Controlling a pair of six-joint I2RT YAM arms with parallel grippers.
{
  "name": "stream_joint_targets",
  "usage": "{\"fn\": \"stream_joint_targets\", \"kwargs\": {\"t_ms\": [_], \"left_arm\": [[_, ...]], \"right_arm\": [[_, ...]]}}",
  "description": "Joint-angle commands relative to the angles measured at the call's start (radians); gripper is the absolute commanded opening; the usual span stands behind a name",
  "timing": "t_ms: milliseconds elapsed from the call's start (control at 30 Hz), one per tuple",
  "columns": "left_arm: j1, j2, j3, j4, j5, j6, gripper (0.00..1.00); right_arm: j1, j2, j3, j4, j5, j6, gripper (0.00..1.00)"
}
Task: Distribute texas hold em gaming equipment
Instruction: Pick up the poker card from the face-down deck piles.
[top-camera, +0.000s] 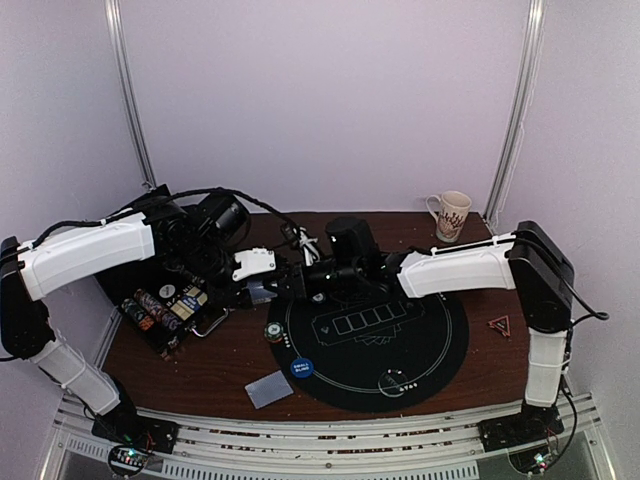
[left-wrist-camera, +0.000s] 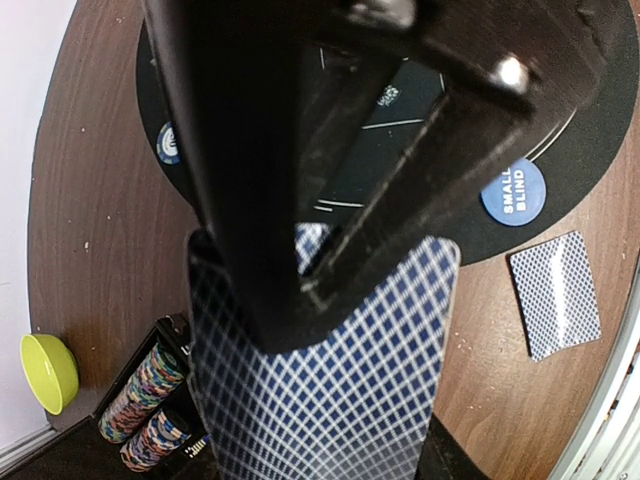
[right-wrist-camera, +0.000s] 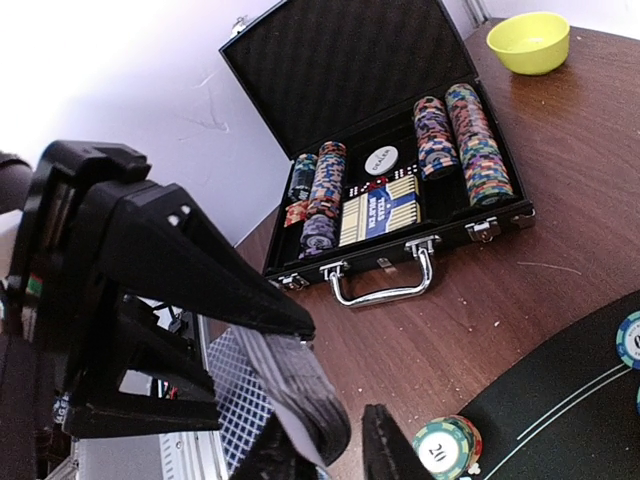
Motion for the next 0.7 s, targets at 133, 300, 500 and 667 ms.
{"fn": "stream_joint_targets", "kwargs": {"t_ms": [133,300,500,667], "left_arm": [[-0.003,-0.017,-0.003,0.008,0.020,0.008,0.47],[-0.002,-0.016,-0.012,0.008,0.014,0.008,0.47],[-0.002,-0.016,-0.024,0.008,0.011,0.005,0.47],[-0.002,-0.023,-0.026,0.007,0.007,0.006,0.48]], "right_arm": [[-0.005,-0.071,0.003,-0.134,0.061,-0.064,0.01],[-0.007,-0.105,0.003,-0.215,0.104,-0.114,0.00],[-0.013,-0.163,-0.018,-0.248,0.107,-0.136,0.00],[-0.038,-0.237,-0.075,-0.244,0.078,-0.129,0.00]]}}
